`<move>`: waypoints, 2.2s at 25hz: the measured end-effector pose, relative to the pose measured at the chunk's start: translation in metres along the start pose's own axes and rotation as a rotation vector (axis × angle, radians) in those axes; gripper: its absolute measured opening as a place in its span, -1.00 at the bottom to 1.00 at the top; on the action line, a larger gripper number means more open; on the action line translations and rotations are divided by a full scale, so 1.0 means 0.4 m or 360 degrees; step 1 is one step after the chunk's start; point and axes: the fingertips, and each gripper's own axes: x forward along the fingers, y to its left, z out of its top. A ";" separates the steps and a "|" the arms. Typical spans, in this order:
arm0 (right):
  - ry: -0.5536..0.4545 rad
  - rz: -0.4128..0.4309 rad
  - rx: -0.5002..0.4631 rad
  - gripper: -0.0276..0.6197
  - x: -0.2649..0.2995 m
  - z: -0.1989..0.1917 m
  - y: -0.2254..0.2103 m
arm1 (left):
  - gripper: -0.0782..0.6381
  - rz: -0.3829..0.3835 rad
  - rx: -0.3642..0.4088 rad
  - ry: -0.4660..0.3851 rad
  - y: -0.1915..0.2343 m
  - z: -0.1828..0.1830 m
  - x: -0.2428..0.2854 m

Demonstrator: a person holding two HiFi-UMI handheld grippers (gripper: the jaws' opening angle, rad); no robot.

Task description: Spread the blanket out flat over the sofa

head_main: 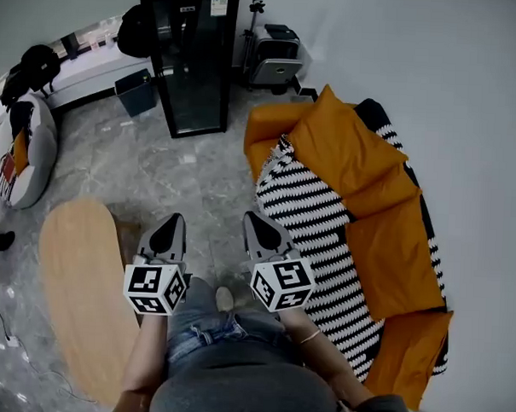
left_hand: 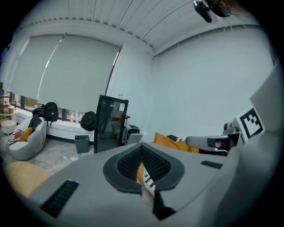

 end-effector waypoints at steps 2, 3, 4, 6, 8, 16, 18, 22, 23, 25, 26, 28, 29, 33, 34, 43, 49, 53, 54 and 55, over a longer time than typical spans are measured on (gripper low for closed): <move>-0.0013 -0.0030 0.0019 -0.88 0.005 0.006 -0.021 | -0.73 -0.0027 0.0010 0.0015 -0.008 0.000 0.027; -0.0013 -0.0043 0.0029 -0.88 0.007 0.006 -0.031 | -0.73 -0.0038 0.0014 0.0022 -0.011 0.001 0.041; -0.0011 -0.0057 0.0039 -0.88 0.011 0.007 -0.041 | -0.73 -0.0048 0.0020 0.0028 -0.013 0.004 0.056; -0.0006 -0.0091 0.0056 -0.88 0.021 0.011 -0.067 | -0.73 -0.0069 0.0034 0.0039 -0.015 0.015 0.092; -0.0001 -0.0132 0.0072 -0.88 0.032 0.013 -0.098 | -0.73 -0.0095 0.0043 0.0049 -0.018 0.024 0.131; -0.0001 -0.0305 0.0137 -0.88 0.134 0.035 -0.233 | -0.73 -0.0245 0.0070 0.0119 -0.011 0.043 0.345; -0.0003 -0.0345 0.0149 -0.88 0.181 0.050 -0.265 | -0.73 -0.0285 0.0076 0.0133 0.003 0.060 0.415; 0.0014 -0.0433 0.0195 -0.88 0.267 0.079 -0.340 | -0.73 -0.0378 0.0097 0.0178 0.010 0.091 0.546; 0.0016 -0.0449 0.0204 -0.88 0.291 0.087 -0.357 | -0.73 -0.0400 0.0102 0.0189 0.012 0.100 0.576; 0.0017 -0.0482 0.0219 -0.88 0.338 0.102 -0.386 | -0.73 -0.0445 0.0107 0.0209 0.019 0.114 0.634; 0.0019 -0.0499 0.0227 -0.88 0.360 0.108 -0.398 | -0.73 -0.0465 0.0106 0.0219 0.024 0.119 0.662; 0.0030 -0.0529 0.0245 -0.88 0.403 0.118 -0.417 | -0.73 -0.0500 0.0103 0.0242 0.037 0.128 0.712; 0.0037 -0.0542 0.0252 -0.88 0.423 0.121 -0.425 | -0.73 -0.0517 0.0102 0.0253 0.044 0.133 0.736; 0.0077 -0.0590 0.0268 -0.88 0.493 0.123 -0.462 | -0.73 -0.0576 0.0097 0.0283 0.062 0.143 0.827; 0.0091 -0.0605 0.0270 -0.88 0.505 0.120 -0.471 | -0.73 -0.0589 0.0092 0.0295 0.064 0.141 0.845; 0.0172 -0.0789 0.0272 -0.88 0.556 0.119 -0.547 | -0.73 -0.0723 0.0089 0.0425 0.073 0.089 0.957; 0.0211 -0.0897 0.0277 -0.88 0.545 0.094 -0.638 | -0.73 -0.0791 0.0144 0.0506 0.037 0.029 1.030; 0.0235 -0.0948 0.0302 -0.88 0.540 0.052 -0.714 | -0.73 -0.0822 0.0178 0.0559 0.003 -0.027 1.090; 0.0242 -0.0958 0.0316 -0.88 0.540 0.038 -0.731 | -0.73 -0.0825 0.0188 0.0571 -0.003 -0.042 1.105; 0.0248 -0.0966 0.0332 -0.88 0.541 0.022 -0.747 | -0.73 -0.0826 0.0197 0.0585 -0.008 -0.058 1.120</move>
